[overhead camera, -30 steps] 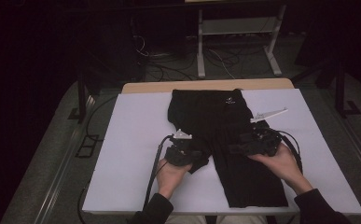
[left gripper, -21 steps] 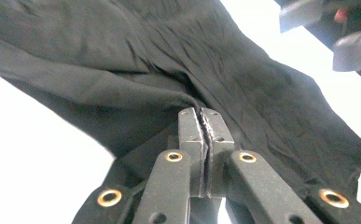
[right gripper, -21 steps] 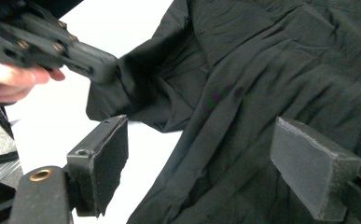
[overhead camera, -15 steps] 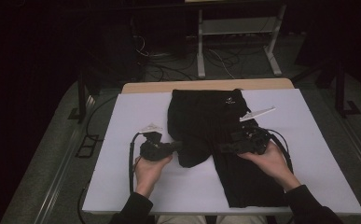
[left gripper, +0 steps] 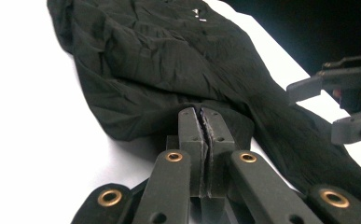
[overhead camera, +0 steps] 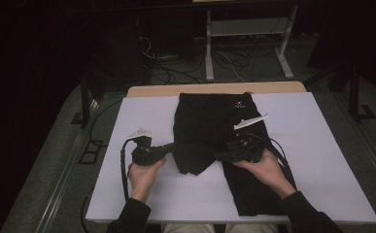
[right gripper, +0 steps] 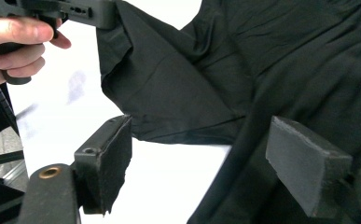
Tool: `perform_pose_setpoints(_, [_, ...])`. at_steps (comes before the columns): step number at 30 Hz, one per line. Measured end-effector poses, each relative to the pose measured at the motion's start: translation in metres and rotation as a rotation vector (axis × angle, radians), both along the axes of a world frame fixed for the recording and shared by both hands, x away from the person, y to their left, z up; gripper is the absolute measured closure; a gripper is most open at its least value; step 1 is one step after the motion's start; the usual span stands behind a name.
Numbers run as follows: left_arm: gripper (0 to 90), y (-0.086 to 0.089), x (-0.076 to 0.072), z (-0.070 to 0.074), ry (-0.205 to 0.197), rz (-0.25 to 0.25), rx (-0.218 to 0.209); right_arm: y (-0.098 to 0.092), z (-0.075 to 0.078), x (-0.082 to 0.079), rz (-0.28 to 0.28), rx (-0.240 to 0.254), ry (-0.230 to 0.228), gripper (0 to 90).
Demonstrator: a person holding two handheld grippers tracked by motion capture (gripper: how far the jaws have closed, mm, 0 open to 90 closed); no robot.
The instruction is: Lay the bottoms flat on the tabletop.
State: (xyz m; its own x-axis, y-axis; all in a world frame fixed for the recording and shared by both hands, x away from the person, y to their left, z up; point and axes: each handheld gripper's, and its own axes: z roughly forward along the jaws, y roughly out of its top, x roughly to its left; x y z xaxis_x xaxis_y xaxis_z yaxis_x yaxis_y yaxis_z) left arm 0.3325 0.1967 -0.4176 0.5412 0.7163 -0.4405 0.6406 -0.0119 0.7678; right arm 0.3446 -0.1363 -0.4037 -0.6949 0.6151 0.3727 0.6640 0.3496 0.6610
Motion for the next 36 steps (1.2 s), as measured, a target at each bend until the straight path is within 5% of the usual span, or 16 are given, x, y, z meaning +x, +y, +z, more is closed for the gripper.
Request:
perform_pose_setpoints(11, [87.3, 0.001, 0.007, -0.007, 0.005, 0.015, -0.003, 0.029, -0.027, 0.006, 0.009, -0.011, 0.075, 30.7])
perform_pose_setpoints(21, [87.3, 0.004, 0.018, -0.016, 0.023, 0.034, -0.044, 0.044, -0.042, 0.016, -0.048, -0.018, 0.106, 43.6])
perform_pose_setpoints(27, [87.2, 0.002, 0.020, -0.018, 0.027, 0.031, -0.036, 0.058, -0.046, 0.019, -0.081, -0.042, 0.085, 51.9])
perform_pose_setpoints(31, [87.0, 0.000, 0.020, -0.019, 0.029, 0.021, -0.027, 0.069, -0.044, 0.015, -0.060, -0.123, 0.016, 59.0])
perform_pose_setpoints(36, [86.6, -0.003, 0.020, -0.019, 0.030, 0.015, -0.020, 0.080, -0.042, 0.007, -0.038, -0.223, -0.069, 78.6])
